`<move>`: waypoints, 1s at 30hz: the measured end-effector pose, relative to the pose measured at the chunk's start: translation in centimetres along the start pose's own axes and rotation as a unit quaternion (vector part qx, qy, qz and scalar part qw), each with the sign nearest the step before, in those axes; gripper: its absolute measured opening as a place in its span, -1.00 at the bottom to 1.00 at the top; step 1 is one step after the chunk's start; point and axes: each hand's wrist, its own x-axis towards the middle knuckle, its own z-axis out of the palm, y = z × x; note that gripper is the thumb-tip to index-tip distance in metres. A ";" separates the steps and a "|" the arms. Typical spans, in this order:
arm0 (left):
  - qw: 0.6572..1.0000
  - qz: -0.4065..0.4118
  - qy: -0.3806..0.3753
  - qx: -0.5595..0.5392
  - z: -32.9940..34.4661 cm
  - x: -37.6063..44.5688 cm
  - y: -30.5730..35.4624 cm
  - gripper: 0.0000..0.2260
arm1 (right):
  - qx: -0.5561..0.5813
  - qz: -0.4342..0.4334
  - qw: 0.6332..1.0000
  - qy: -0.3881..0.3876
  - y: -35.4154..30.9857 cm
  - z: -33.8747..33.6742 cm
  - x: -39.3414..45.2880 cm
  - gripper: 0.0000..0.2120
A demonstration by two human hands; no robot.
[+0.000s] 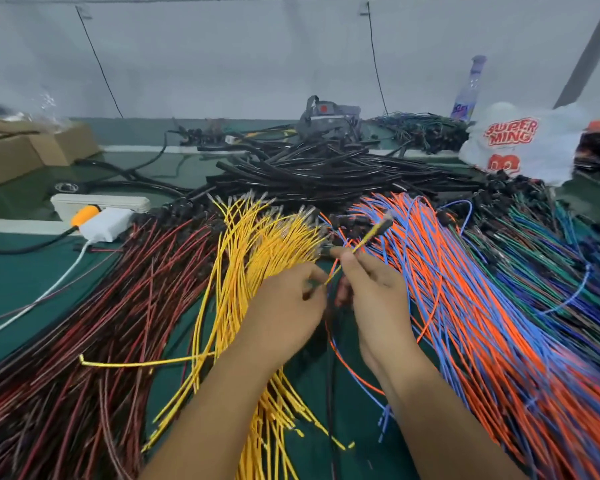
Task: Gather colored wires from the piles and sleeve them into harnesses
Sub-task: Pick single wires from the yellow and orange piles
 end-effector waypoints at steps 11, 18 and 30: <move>0.985 -0.029 -0.045 -0.166 -0.1 -0.5 0.9 -0.80 | -0.060 -0.014 0.997 -0.040 0.4 -0.3 0.0 -0.80; 0.933 -0.108 -0.094 -0.329 -0.5 0.3 0.8 -0.80 | -0.017 0.009 0.998 -0.055 0.1 0.2 -0.4 -0.84; 0.852 -0.175 0.010 -0.494 -1.7 1.0 -0.3 -0.76 | -0.478 -0.071 0.875 -0.022 0.8 -0.5 -0.6 -0.70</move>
